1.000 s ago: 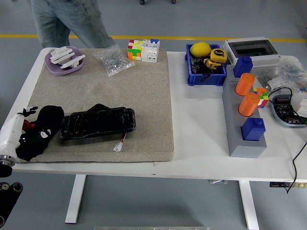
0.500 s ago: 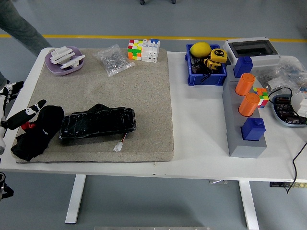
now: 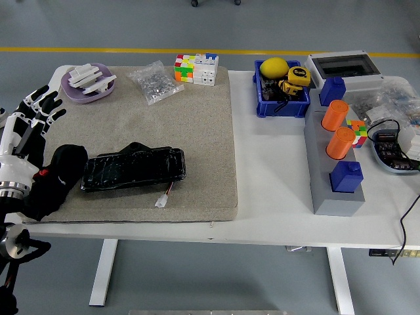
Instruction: Pick the rag up,wipe the panel,place it on the desk
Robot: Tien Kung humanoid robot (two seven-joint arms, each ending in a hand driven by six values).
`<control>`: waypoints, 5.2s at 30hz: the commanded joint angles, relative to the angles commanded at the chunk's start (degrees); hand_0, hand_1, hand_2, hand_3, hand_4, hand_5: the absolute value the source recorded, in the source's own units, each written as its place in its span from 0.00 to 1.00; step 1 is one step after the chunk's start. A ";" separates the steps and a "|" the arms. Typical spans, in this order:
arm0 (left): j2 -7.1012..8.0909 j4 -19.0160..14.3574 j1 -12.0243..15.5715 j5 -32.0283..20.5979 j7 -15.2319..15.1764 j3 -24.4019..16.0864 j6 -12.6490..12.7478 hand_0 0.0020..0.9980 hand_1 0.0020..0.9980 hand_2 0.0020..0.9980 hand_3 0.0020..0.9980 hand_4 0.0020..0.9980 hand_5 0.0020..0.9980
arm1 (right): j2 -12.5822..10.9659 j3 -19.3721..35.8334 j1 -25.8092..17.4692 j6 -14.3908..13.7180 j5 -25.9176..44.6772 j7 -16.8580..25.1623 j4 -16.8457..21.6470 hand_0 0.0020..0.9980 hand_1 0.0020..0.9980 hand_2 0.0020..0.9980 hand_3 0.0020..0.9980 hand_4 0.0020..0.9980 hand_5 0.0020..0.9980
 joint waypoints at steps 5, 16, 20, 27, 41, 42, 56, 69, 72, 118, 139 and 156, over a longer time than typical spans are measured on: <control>-0.53 0.22 0.10 -5.15 -0.46 -0.87 -0.68 0.67 0.73 0.72 0.65 0.99 0.48 | 0.37 -1.36 0.08 0.24 1.49 0.14 0.00 0.70 0.60 0.58 0.57 0.99 0.42; 0.60 0.85 -0.79 -2.84 -0.35 -1.64 0.02 0.67 0.70 0.69 0.62 0.96 0.47 | 0.04 -4.97 1.18 -0.03 3.04 -0.40 0.00 0.70 0.60 0.58 0.57 0.99 0.42; 1.16 1.35 -1.06 -2.46 -0.44 -1.55 0.25 0.67 0.70 0.69 0.62 0.96 0.47 | -0.19 -5.60 1.59 -0.30 2.70 -0.70 0.00 0.70 0.60 0.58 0.57 0.99 0.42; 2.38 1.74 -0.41 -1.37 -0.51 -1.90 0.49 0.67 0.70 0.68 0.62 0.96 0.47 | -0.12 -5.33 1.37 -0.81 0.94 -1.31 0.00 0.70 0.60 0.59 0.57 0.99 0.42; 2.54 1.86 2.35 -0.65 -0.15 -3.42 0.61 0.68 0.70 0.68 0.61 0.94 0.46 | 0.32 2.51 0.65 -0.40 -7.05 -1.21 0.00 0.70 0.60 0.59 0.57 0.99 0.43; 2.44 1.94 2.45 -0.65 -0.12 -3.42 0.54 0.68 0.70 0.68 0.61 0.94 0.46 | 0.37 3.25 0.48 -0.32 -7.53 -1.12 0.00 0.70 0.60 0.59 0.57 0.99 0.43; 1.56 3.20 2.12 -0.66 0.05 -2.22 0.33 0.68 0.70 0.68 0.61 0.94 0.46 | 0.75 0.38 0.49 -0.54 -4.14 -1.37 0.00 0.70 0.61 0.59 0.57 1.00 0.44; 1.58 3.93 0.99 -0.46 -0.01 -1.64 0.15 0.68 0.70 0.68 0.61 0.94 0.46 | 0.54 2.32 0.79 0.12 -5.71 -0.90 0.00 0.70 0.61 0.59 0.57 1.00 0.44; 2.01 4.07 0.70 -0.40 0.07 -1.36 0.09 0.68 0.70 0.68 0.61 0.94 0.46 | 0.59 2.32 0.79 0.15 -5.48 -0.85 0.00 0.70 0.61 0.59 0.57 1.00 0.44; 10.11 -5.16 1.49 1.87 7.87 1.51 -0.81 0.65 0.69 0.70 0.63 0.94 0.48 | -0.03 -0.81 0.72 0.69 -1.50 -0.47 0.00 0.70 0.61 0.59 0.57 1.00 0.44; 11.10 -5.04 3.87 12.06 3.06 1.08 1.77 0.74 0.78 0.74 0.63 0.92 0.46 | -0.52 -0.02 0.67 0.75 -1.85 -0.34 0.00 0.70 0.61 0.60 0.57 1.00 0.45; 9.24 3.68 -0.74 51.28 15.98 2.28 6.19 1.00 1.00 0.98 0.89 0.94 0.46 | -0.58 1.36 1.10 1.16 -3.32 -0.12 0.00 0.70 0.61 0.60 0.57 1.00 0.45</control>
